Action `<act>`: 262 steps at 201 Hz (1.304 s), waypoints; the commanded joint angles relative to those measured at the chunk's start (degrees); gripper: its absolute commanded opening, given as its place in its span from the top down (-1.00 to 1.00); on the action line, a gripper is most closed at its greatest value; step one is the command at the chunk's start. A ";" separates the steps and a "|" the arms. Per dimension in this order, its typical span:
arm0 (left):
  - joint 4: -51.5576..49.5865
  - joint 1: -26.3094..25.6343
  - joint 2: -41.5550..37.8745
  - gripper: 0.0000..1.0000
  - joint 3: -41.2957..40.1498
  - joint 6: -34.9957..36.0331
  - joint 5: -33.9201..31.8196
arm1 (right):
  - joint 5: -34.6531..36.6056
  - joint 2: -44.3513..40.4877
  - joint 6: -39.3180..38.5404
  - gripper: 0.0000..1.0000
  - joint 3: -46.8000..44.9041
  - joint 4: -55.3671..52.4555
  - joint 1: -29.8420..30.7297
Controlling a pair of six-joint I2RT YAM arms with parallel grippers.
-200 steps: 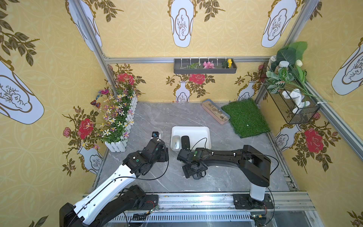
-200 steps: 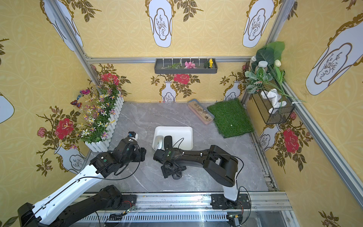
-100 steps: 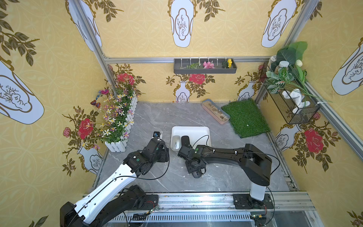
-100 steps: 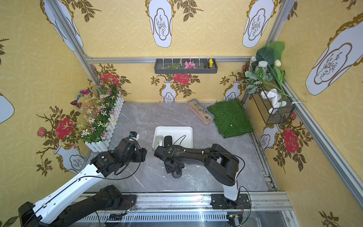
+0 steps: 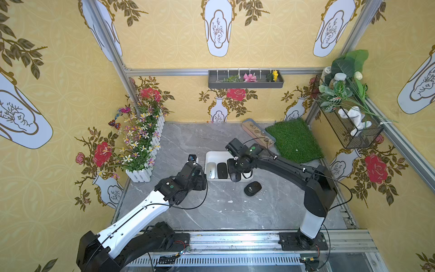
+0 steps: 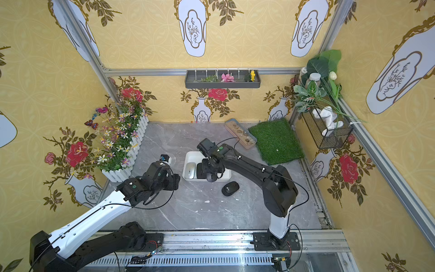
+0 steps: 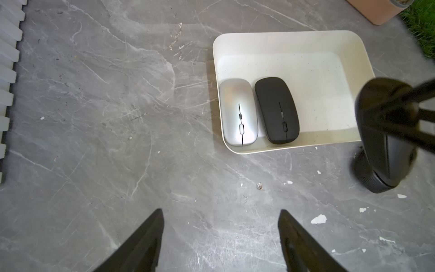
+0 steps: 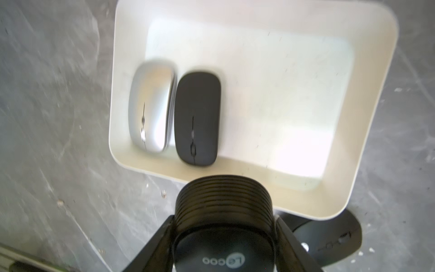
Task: Put the mouse in the storage box
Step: Place the mouse in the storage box.
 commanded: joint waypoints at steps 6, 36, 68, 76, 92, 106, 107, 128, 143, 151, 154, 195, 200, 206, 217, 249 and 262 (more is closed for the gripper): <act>3.80 0.06 1.60 -0.56 0.83 1.62 -0.63 | -0.45 6.90 -2.14 -0.13 6.40 -3.42 -3.96; 4.20 0.07 2.49 -0.56 1.76 3.14 -0.50 | 0.88 13.43 -1.68 -0.12 10.74 -3.20 -5.67; 4.72 0.08 2.25 -0.56 1.02 2.79 -0.61 | 1.01 18.68 -1.54 -0.12 13.52 -2.74 -6.29; 4.88 0.02 2.14 -0.56 0.73 2.55 -0.53 | 0.68 19.64 -1.41 -0.12 13.51 -2.31 -6.20; 5.16 0.06 1.79 -0.56 0.04 1.73 -0.66 | 0.36 21.25 -0.64 -0.13 13.22 -2.11 -5.88; 5.17 0.09 1.48 -0.57 -0.26 1.18 -0.81 | 0.36 21.73 0.06 -0.19 12.57 -1.78 -5.57; 5.17 0.08 1.46 -0.57 -0.24 1.13 -0.81 | 0.43 21.72 0.17 -0.20 12.48 -1.67 -5.57; 4.99 0.06 1.04 -0.57 -0.61 0.52 -1.04 | 0.96 20.79 0.73 -0.45 11.36 -0.93 -5.51; 5.12 0.06 0.86 -0.57 -0.87 0.33 -1.03 | 0.62 20.18 0.67 -0.64 11.34 -0.79 -5.48; 5.25 0.06 0.90 -0.57 -1.05 0.31 -1.06 | 0.03 19.91 0.67 -0.73 11.41 -0.70 -5.54; 5.32 0.06 0.91 -0.57 -1.04 0.23 -0.99 | -0.22 19.82 0.75 -0.75 11.37 -0.74 -5.57; 5.52 0.06 1.91 -0.60 -0.07 1.31 -0.26 | -1.87 13.93 1.03 -0.80 11.99 -3.48 -5.68; 5.52 0.06 2.09 -0.60 0.22 1.32 -0.19 | -1.33 12.31 1.37 -0.80 11.79 -4.59 -5.69; 5.52 0.06 2.26 -0.60 0.44 1.48 -0.09 | -0.32 9.76 1.94 -0.81 10.93 -5.79 -5.67; 5.82 0.06 2.49 -0.61 0.63 1.74 -0.01 | 1.06 4.40 3.86 -0.81 7.43 -7.65 -5.74; 8.58 0.00 3.13 -0.63 -0.61 2.03 0.68 | 3.18 -13.37 11.76 -0.82 -10.04 -10.28 -5.89; 9.46 -0.09 3.75 -0.64 -0.86 2.28 1.33 | 3.15 -19.18 14.23 -0.84 -17.07 -10.75 -6.28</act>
